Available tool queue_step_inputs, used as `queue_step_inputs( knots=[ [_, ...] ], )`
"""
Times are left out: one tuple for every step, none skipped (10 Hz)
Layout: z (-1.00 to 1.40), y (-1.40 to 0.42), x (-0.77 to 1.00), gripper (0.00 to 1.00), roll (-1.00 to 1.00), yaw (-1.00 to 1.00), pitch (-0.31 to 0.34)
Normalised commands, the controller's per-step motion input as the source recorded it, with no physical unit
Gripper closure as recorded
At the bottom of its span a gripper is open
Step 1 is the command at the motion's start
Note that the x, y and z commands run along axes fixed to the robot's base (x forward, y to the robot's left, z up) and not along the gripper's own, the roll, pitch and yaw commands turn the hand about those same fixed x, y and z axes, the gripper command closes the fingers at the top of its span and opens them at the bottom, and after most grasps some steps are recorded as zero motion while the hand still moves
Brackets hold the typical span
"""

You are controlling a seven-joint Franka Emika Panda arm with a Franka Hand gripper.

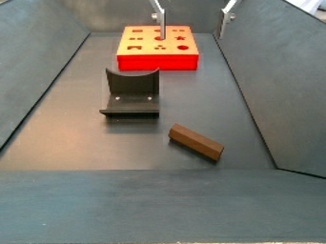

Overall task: Pick up the hexagon object. Move up. Place the hexagon object on the fixture. Regrasp the hexagon object. Move to above the board. Insert the hexagon object.
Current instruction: Pick up the hexagon object.

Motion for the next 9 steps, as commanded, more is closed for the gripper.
queue_step_inputs(
  knots=[
    [-0.05,0.15,0.05,0.0,0.0,0.21,0.0],
    [-0.38,0.47,0.05,0.0,-0.11,0.5,-0.01],
    [-0.67,0.37,0.04,0.0,-0.07,0.68,-0.066],
    [-0.77,0.41,0.02,0.0,-0.03,0.71,-0.05],
    [-0.81,0.41,0.0,0.0,-0.05,0.69,-0.016],
    [-0.88,0.5,0.0,0.0,-0.03,0.65,0.0],
    [-0.76,0.47,-0.04,0.0,0.0,0.67,-0.049],
    [-0.37,0.51,-0.15,0.0,0.0,0.57,0.0],
    [-0.02,0.0,0.0,0.0,0.0,0.0,0.0]
  ],
)
